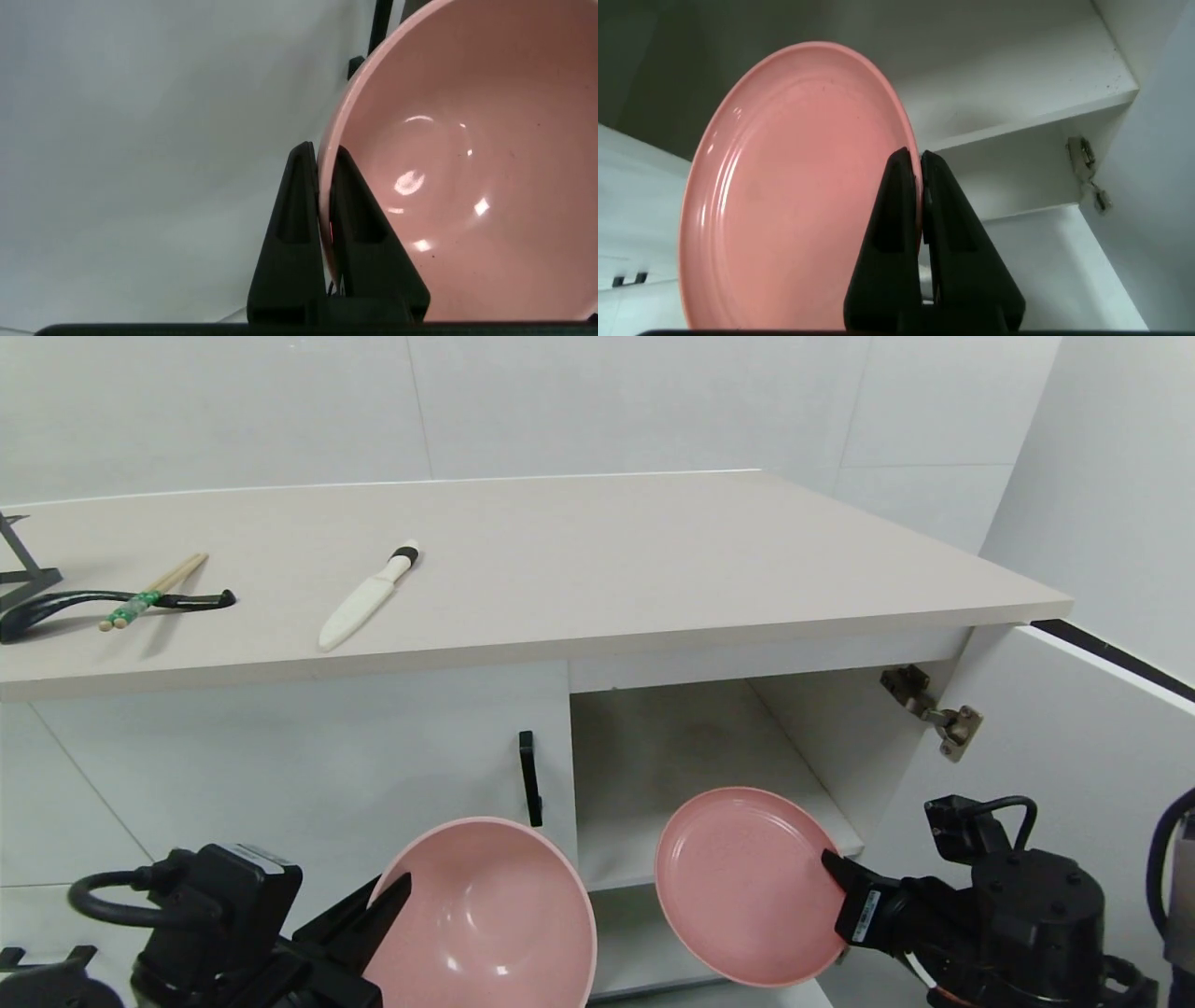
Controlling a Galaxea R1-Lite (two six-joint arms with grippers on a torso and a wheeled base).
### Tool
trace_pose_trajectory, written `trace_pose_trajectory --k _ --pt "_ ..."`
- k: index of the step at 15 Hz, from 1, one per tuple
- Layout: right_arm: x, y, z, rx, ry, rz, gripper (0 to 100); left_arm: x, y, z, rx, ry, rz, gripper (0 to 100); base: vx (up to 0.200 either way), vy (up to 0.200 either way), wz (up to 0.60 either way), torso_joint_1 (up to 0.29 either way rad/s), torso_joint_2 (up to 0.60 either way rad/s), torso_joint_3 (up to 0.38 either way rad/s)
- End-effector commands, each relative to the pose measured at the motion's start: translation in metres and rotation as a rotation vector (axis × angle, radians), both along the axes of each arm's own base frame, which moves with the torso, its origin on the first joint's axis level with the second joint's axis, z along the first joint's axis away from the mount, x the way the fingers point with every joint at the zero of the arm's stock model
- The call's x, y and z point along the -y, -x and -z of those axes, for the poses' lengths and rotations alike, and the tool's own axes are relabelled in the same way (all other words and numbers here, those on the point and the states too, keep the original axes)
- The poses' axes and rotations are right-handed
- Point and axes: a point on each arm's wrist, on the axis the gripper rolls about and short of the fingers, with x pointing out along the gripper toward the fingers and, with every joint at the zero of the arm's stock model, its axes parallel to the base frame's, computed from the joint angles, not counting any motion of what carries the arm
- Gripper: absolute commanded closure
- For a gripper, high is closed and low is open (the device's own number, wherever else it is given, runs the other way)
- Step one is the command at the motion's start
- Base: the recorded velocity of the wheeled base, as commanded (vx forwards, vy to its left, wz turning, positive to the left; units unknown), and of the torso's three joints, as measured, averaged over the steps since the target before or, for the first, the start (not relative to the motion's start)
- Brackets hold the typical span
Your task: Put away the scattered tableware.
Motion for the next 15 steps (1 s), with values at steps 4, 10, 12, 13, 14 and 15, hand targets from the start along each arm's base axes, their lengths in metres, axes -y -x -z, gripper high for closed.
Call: trace_pose_trajectory --k 4,10,12,13,14,15 --pt "-0.007 -0.011 0.012 -0.021 0.013 0.005 100 0.000 0.000 -0.004 0.020 0.031 0.000 100 0.000 0.000 0.00 0.000 0.00 0.000" --pt "-0.031 -0.045 0.043 -0.028 0.013 0.003 100 -0.001 0.000 -0.004 0.020 0.031 -0.006 100 0.000 0.000 0.00 0.000 0.00 0.000" --pt "-0.039 -0.054 0.051 -0.024 0.010 -0.004 100 -0.001 -0.001 -0.004 0.019 0.030 -0.007 100 0.000 0.000 0.00 0.000 0.00 0.000" --pt "-0.041 -0.058 0.055 -0.022 0.010 -0.005 100 -0.001 -0.001 -0.004 0.019 0.028 -0.007 100 0.000 0.000 0.00 0.000 0.00 0.000" --pt "-0.041 -0.062 0.058 -0.024 0.011 0.003 100 -0.001 -0.001 -0.004 0.019 0.028 -0.007 100 0.000 0.000 0.00 0.000 0.00 0.000" --pt "-0.039 -0.064 0.062 -0.030 0.015 0.011 100 -0.001 -0.001 -0.004 0.019 0.028 -0.007 100 0.000 0.000 0.00 0.000 0.00 0.000"
